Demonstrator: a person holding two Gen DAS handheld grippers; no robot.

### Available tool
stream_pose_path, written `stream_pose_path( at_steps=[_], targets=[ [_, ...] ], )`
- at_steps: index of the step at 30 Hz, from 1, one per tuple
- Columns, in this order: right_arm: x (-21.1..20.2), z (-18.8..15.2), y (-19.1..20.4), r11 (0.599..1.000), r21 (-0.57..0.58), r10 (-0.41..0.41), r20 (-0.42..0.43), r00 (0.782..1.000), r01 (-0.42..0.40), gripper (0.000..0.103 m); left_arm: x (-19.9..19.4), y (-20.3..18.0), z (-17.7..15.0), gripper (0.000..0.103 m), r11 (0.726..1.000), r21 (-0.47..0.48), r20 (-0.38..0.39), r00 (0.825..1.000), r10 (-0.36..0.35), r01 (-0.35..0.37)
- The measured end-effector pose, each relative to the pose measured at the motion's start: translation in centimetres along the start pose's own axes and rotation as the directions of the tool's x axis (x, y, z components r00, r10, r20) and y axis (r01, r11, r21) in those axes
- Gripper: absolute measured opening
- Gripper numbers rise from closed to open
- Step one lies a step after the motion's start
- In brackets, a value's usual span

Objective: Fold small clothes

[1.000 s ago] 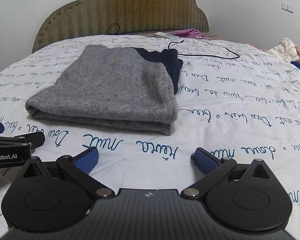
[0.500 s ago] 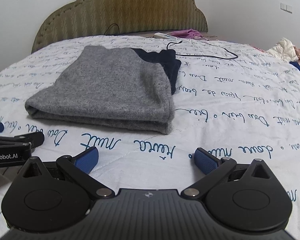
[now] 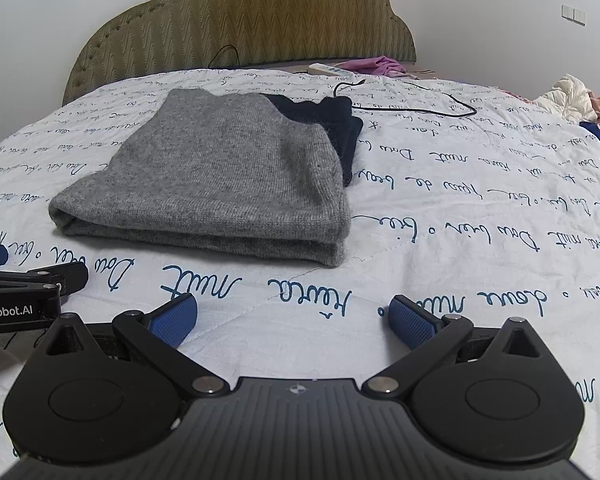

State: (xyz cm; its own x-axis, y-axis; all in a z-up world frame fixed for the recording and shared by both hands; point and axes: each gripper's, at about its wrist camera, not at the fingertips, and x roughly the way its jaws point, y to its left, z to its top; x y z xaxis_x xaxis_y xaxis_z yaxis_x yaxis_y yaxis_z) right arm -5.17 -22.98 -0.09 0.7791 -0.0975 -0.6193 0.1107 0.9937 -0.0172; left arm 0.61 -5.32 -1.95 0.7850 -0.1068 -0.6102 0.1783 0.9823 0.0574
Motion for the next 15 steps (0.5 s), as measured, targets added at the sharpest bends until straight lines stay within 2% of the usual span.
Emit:
stream_pose_path(
  at_steps=[15],
  targets=[
    [0.05, -0.05, 0.02, 1.000, 0.004, 0.003, 0.000, 1.000, -0.003, 0.103, 0.00, 0.00, 0.01, 0.103, 1.000, 0.000, 0.000, 1.000, 0.000, 0.000]
  ],
)
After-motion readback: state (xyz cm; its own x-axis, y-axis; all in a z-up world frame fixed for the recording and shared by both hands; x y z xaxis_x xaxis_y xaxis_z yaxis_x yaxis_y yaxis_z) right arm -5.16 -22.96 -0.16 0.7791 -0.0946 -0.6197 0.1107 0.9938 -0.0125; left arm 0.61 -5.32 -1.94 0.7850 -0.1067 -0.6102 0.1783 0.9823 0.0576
